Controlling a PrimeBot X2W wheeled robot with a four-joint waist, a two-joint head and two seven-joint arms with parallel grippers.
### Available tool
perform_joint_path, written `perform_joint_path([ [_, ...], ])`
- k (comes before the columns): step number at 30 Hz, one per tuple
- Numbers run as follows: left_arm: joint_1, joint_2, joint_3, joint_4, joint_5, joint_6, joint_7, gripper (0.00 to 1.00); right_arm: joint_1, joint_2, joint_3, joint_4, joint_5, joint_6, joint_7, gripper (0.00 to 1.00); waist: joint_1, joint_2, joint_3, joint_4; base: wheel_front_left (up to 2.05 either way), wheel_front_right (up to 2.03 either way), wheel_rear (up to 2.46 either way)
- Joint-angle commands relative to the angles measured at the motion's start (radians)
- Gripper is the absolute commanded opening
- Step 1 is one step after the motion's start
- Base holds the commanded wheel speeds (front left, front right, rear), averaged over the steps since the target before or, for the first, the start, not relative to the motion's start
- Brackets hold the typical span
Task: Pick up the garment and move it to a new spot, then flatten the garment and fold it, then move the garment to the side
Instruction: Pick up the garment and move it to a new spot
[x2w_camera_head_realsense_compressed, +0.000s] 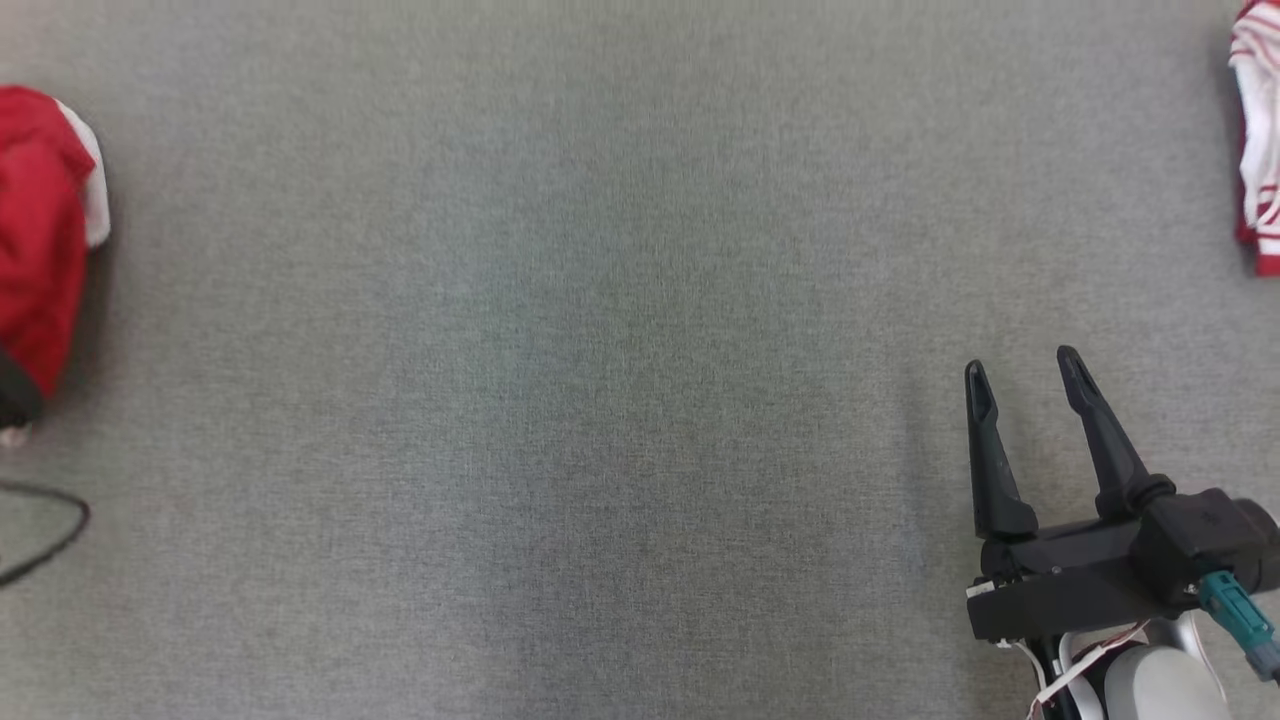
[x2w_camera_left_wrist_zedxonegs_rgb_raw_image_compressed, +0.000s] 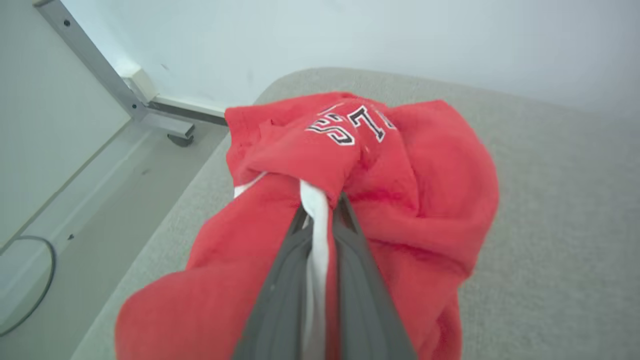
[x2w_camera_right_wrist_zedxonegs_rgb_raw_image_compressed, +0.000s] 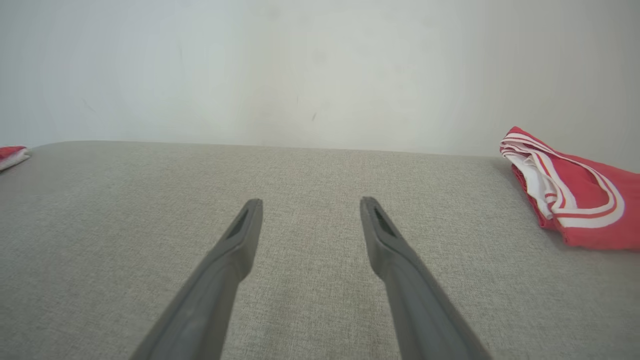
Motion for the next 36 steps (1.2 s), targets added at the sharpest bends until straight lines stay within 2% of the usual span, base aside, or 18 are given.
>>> perform_joint_path([
  [1, -0.020, 0.006, -0.004, -0.009, 0.013, 0.003, -0.028, 0.00, 0.008, 0.007, 0.000, 0.007, 0.006, -0.003, -0.007, 1.00, 0.0001, 0.0000, -0.028, 0.003, 0.00, 0.00, 0.00],
  [5, -0.067, 0.012, -0.035, -0.042, 0.043, 0.001, -0.110, 0.00, 0.017, 0.020, 0.003, 0.038, 0.016, -0.003, -0.025, 1.00, 0.0001, 0.0000, -0.066, 0.009, 0.00, 0.00, 0.00],
  [10, -0.130, 0.008, -0.091, -0.119, 0.087, -0.001, -0.163, 0.00, 0.017, 0.031, 0.009, 0.091, 0.036, -0.003, -0.053, 1.00, 0.0001, 0.0000, -0.106, 0.001, 0.00, 0.00, 0.00],
  [19, -0.196, -0.017, -0.203, -0.332, 0.135, -0.002, -0.156, 0.00, 0.026, 0.053, 0.002, 0.200, 0.073, -0.003, -0.110, 1.00, 0.0001, 0.0000, -0.162, -0.074, 0.00, 0.00, 0.00],
  [25, -0.187, -0.091, -0.246, -0.502, 0.112, 0.002, -0.121, 0.00, 0.025, 0.060, -0.004, 0.264, 0.097, -0.003, -0.144, 1.00, 0.0001, 0.0000, -0.174, -0.135, 0.00, 0.00, 0.00],
  [32, -0.097, -0.196, -0.301, -0.658, 0.101, 0.048, -0.096, 0.00, 0.016, 0.063, 0.012, 0.320, 0.128, -0.003, -0.165, 1.00, 0.0001, 0.0000, -0.186, -0.205, 0.00, 0.00, 0.00],
  [36, -0.018, -0.231, -0.334, -0.719, 0.100, 0.079, -0.082, 0.00, 0.012, 0.063, 0.016, 0.338, 0.148, -0.003, -0.171, 1.00, 0.0001, 0.0000, -0.186, -0.234, 0.00, 0.00, 0.00],
])
